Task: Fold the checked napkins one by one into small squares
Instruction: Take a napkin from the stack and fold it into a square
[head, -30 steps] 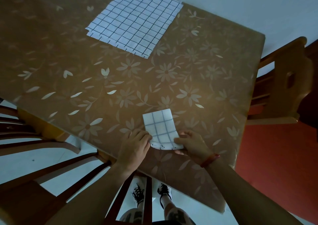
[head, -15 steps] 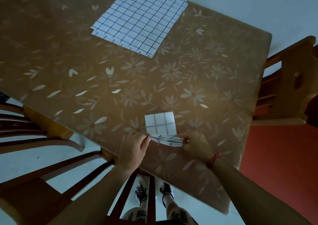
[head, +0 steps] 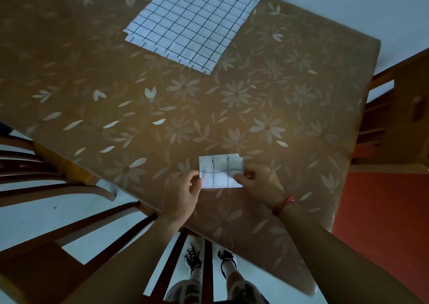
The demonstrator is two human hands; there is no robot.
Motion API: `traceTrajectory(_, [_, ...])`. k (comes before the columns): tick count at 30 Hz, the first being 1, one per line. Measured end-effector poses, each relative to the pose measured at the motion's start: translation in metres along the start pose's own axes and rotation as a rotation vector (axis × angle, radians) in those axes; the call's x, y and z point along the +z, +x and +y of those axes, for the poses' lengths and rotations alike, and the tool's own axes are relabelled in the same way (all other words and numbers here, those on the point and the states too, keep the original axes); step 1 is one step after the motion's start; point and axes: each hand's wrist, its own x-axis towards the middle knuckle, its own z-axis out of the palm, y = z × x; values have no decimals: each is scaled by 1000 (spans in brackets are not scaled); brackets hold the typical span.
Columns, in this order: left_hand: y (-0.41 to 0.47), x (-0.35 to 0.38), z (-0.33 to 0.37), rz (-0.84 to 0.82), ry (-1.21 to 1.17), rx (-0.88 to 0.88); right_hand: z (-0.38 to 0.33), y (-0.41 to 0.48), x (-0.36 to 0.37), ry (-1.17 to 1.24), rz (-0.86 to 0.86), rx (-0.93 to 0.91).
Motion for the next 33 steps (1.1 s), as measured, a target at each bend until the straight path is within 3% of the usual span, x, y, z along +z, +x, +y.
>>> traceTrajectory(9, [13,6,-8,9,130,96,0,15,8,-51,-9,68])
traceTrajectory(12, [13,3,-8,7,277,285,1,18,10,-62,-2,85])
traceTrajectory(15, [15,1,-11,-99,420,436,0,18,10,-61,4,81])
traceTrajectory(24, [15,1,-16,-236,490,364,-4,13,9,-61,74,93])
traceTrajectory(26, [15,1,-16,-244,488,348,-9,8,9,-164,219,6])
traceTrajectory(29, [16,1,-17,-275,503,333,-24,3,20,-255,376,-332])
traceTrajectory(31, [16,2,-19,-290,510,333,-35,2,35,-315,334,-501])
traceTrajectory(33, [14,4,-22,-293,513,337,-40,2,52,-410,203,-554])
